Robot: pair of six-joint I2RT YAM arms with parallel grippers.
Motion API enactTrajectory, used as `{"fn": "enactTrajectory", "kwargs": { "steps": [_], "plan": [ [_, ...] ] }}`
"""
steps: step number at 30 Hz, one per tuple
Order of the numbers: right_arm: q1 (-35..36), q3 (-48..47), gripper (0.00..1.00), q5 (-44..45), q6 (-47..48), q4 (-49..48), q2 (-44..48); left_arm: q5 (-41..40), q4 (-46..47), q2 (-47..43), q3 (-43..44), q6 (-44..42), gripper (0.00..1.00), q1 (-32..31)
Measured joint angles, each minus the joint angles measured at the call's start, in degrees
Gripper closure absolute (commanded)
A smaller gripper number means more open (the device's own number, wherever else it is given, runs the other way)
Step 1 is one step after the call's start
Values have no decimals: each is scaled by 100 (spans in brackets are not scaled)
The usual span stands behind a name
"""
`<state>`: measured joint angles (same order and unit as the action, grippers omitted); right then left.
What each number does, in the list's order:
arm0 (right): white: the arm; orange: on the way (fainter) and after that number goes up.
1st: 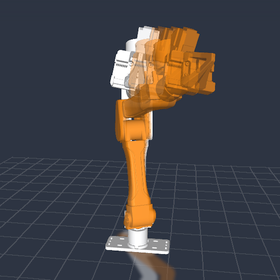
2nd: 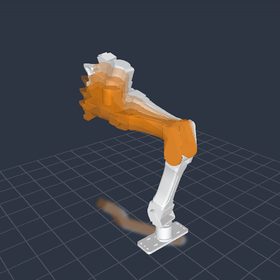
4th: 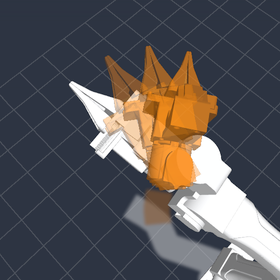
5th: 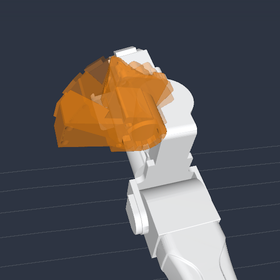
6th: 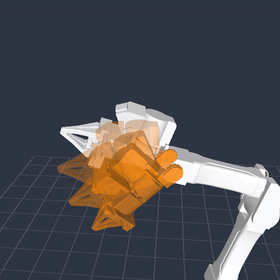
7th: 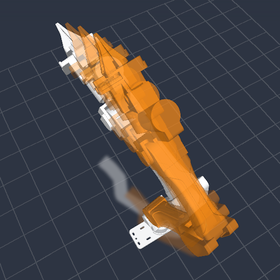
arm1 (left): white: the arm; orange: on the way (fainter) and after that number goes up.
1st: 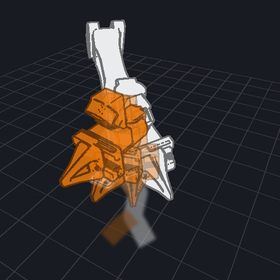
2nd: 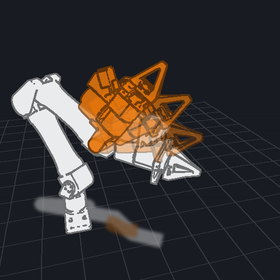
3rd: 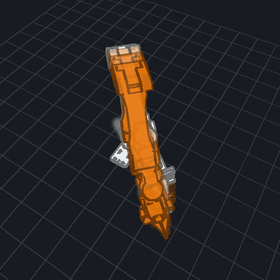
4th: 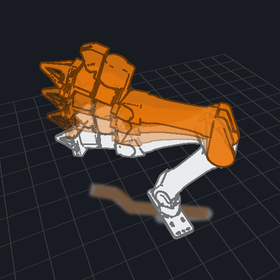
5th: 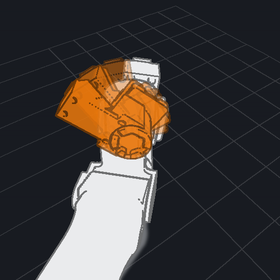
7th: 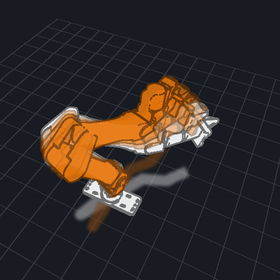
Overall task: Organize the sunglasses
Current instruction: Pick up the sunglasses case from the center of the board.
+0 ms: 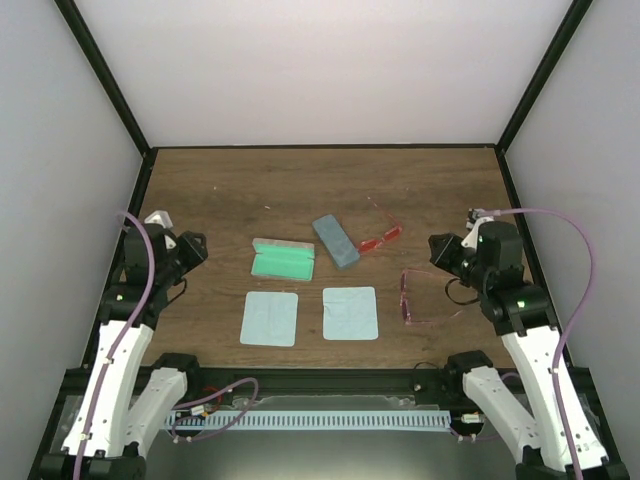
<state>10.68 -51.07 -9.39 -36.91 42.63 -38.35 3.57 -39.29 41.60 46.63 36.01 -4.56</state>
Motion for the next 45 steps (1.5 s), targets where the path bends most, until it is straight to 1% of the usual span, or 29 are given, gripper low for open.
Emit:
{"fn": "enactTrajectory", "kwargs": {
  "steps": [1,2,3,4,5,6,8,9,17,21,23,24,26,27,29,30,32,34,35,36,37,38,39,40,41,42,43,44,45],
  "plan": [
    [0,11,97,-26,26,2,-74,20,7,7,-15,-15,82,0],
    [0,35,88,-61,50,0,-170,42,15,4,-28,-39,91,0],
    [0,68,65,-105,72,0,-271,61,20,-4,-44,-61,95,0],
    [0,101,43,-151,94,-4,-365,59,22,-20,-61,-46,96,0],
    [0,142,29,-179,125,-24,-452,74,17,-44,-81,-103,91,0],
    [0,170,19,-192,144,-22,-516,79,15,-63,-98,-122,76,0],
    [0,197,11,-254,216,-42,-619,101,20,-109,-138,-168,22,0],
    [0,197,10,-282,260,-76,-667,125,11,-125,-151,-212,4,0],
    [238,190,6,-323,636,-332,-1475,302,68,-74,-177,-197,0,0],
    [678,2,7,-199,774,-422,-1971,369,133,44,-177,-195,0,0],
    [927,-238,18,-138,848,-527,-2339,387,175,90,-177,-190,0,0],
    [1023,-343,31,-103,890,-566,-2500,400,197,111,-177,-188,0,0],
    [1241,-588,82,-33,964,-662,-2876,420,240,144,-177,-184,20,0],
    [1340,-673,96,9,1021,-719,-3038,435,260,160,-177,-179,39,0],
    [1510,-793,99,63,1078,-802,-3314,457,286,181,-177,-142,81,0],
    [1580,-852,99,85,1106,-820,-3458,463,297,184,-177,-170,93,0],
    [1652,-966,92,111,1182,-833,-3711,461,302,175,-177,-173,96,0],
    [1687,-1132,52,144,1272,-828,-3991,448,302,160,-177,-181,95,0],
    [1692,-1241,38,175,1335,-831,-4140,444,304,149,-177,-184,84,0],
    [1690,-1342,29,203,1366,-846,-4269,437,304,138,-177,-181,62,0],
    [1690,-1464,25,225,1434,-850,-4406,422,308,131,-177,-181,33,0],
    [1692,-1589,24,243,1504,-863,-4548,415,315,129,-177,-192,14,0],
    [1692,-1694,27,260,1554,-883,-4664,411,319,129,-177,-186,3,0],
    [1694,-1799,39,269,1598,-894,-4778,407,323,133,-177,-175,2,0],
    [1696,-1915,72,278,1648,-918,-4909,404,323,138,-177,-173,13,0],
    [1700,-1991,95,284,1720,-940,-5005,404,326,144,-177,-170,41,0],
    [1711,-2129,99,306,1744,-953,-5158,409,326,155,-177,-162,70,0],
    [1718,-2151,99,302,1757,-957,-5189,415,330,173,-177,-125,90,0],
    [1731,-2236,99,297,1781,-951,-5287,402,334,190,-177,-129,95,0]
  ]
}}
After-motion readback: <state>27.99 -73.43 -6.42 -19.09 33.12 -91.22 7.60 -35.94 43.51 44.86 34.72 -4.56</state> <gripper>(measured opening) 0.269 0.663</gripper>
